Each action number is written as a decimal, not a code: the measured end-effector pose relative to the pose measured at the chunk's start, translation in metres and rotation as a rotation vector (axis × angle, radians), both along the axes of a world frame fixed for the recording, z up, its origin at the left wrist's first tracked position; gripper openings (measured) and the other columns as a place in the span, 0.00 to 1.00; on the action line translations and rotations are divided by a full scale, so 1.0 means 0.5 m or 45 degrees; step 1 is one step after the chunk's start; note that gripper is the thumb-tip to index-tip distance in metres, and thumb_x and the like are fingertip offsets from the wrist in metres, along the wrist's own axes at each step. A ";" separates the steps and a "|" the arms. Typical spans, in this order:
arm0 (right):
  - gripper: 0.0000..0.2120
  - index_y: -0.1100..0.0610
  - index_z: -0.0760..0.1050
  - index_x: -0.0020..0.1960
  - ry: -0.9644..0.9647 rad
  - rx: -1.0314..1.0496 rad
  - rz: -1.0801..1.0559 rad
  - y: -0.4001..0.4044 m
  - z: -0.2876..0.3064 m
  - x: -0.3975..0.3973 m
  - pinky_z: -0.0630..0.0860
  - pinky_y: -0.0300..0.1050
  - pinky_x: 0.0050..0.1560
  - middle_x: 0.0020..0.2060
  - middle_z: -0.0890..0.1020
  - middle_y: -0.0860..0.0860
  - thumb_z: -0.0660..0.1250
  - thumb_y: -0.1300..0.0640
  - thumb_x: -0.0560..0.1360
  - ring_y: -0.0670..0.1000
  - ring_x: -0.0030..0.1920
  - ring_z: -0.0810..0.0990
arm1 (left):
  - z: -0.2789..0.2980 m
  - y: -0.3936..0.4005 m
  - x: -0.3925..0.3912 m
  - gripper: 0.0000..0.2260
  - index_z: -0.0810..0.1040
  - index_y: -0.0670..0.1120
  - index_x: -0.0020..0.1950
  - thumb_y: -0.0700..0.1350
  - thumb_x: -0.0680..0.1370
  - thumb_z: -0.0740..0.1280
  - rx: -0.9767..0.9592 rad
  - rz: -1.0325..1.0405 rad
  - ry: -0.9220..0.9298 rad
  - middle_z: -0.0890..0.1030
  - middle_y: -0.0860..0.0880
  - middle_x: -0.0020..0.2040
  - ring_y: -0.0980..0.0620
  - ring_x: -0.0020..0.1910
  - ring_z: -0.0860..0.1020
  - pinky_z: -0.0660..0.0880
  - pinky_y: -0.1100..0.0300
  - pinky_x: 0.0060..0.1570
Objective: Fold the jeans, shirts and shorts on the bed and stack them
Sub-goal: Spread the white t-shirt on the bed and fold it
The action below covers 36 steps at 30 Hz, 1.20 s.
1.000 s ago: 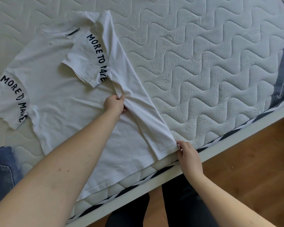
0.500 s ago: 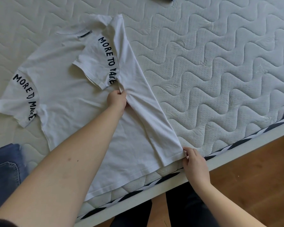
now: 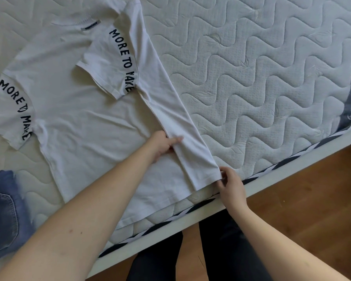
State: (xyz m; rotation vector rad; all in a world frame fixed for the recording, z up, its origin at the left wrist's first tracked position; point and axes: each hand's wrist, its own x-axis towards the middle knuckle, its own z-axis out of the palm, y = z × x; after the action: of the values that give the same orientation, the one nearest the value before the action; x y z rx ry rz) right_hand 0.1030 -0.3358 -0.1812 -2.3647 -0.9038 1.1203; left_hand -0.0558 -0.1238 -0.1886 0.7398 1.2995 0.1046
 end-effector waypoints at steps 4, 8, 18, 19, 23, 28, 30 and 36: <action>0.11 0.43 0.74 0.47 -0.040 -0.051 -0.050 0.010 0.007 -0.004 0.72 0.44 0.40 0.41 0.78 0.40 0.62 0.60 0.73 0.44 0.44 0.76 | -0.004 -0.137 0.005 0.11 0.79 0.37 0.55 0.37 0.74 0.74 -0.126 -0.139 0.009 0.83 0.40 0.52 0.46 0.49 0.83 0.80 0.54 0.53; 0.06 0.50 0.76 0.45 -0.152 -0.154 -0.018 0.010 0.011 0.001 0.74 0.49 0.43 0.37 0.78 0.42 0.63 0.59 0.73 0.49 0.41 0.76 | -0.013 -0.223 0.011 0.03 0.78 0.42 0.50 0.39 0.77 0.70 -0.210 -0.039 0.057 0.83 0.42 0.50 0.48 0.46 0.82 0.81 0.58 0.42; 0.06 0.49 0.76 0.51 -0.371 -0.232 0.191 -0.025 0.017 0.008 0.63 0.46 0.54 0.43 0.79 0.45 0.61 0.56 0.78 0.50 0.52 0.73 | 0.014 -0.280 0.016 0.10 0.76 0.39 0.42 0.45 0.79 0.68 -0.054 0.009 0.348 0.80 0.42 0.39 0.45 0.35 0.80 0.81 0.51 0.35; 0.06 0.49 0.76 0.52 -0.374 -0.236 0.167 -0.027 0.019 0.007 0.64 0.47 0.56 0.45 0.78 0.45 0.62 0.56 0.78 0.50 0.53 0.74 | 0.020 -0.282 0.016 0.09 0.77 0.40 0.42 0.43 0.78 0.69 -0.037 -0.034 0.370 0.80 0.43 0.38 0.47 0.33 0.80 0.80 0.54 0.32; 0.16 0.52 0.73 0.60 -0.402 -0.158 0.106 -0.029 0.037 -0.006 0.66 0.51 0.62 0.56 0.76 0.48 0.63 0.61 0.73 0.52 0.59 0.73 | 0.039 -0.275 0.019 0.17 0.73 0.42 0.35 0.49 0.81 0.64 -0.192 -0.365 0.450 0.79 0.46 0.33 0.53 0.27 0.76 0.72 0.62 0.28; 0.18 0.54 0.76 0.63 -0.441 0.051 0.391 0.041 0.051 -0.048 0.64 0.50 0.61 0.58 0.78 0.50 0.65 0.64 0.74 0.55 0.60 0.73 | 0.046 -0.247 -0.032 0.21 0.70 0.45 0.34 0.59 0.79 0.64 -0.106 -0.597 0.545 0.77 0.50 0.30 0.54 0.25 0.74 0.70 0.64 0.33; 0.19 0.54 0.76 0.63 -0.419 0.116 0.502 0.087 0.054 -0.073 0.65 0.49 0.61 0.59 0.78 0.51 0.64 0.65 0.74 0.55 0.60 0.74 | 0.050 -0.229 -0.074 0.19 0.73 0.47 0.35 0.59 0.77 0.66 0.042 -0.551 0.561 0.79 0.51 0.29 0.54 0.24 0.76 0.71 0.65 0.29; 0.21 0.54 0.74 0.68 -0.333 0.166 0.765 0.231 0.057 -0.149 0.66 0.48 0.65 0.64 0.76 0.50 0.62 0.63 0.76 0.54 0.65 0.72 | 0.047 -0.146 -0.217 0.05 0.78 0.48 0.42 0.45 0.77 0.67 0.346 -0.206 0.594 0.83 0.46 0.37 0.46 0.37 0.83 0.81 0.54 0.42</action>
State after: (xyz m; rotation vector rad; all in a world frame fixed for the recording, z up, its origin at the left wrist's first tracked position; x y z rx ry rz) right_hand 0.0285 -0.2206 -0.1527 -2.2181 -1.8046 0.9086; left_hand -0.1641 -0.1970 -0.1652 1.1464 1.6802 -0.0262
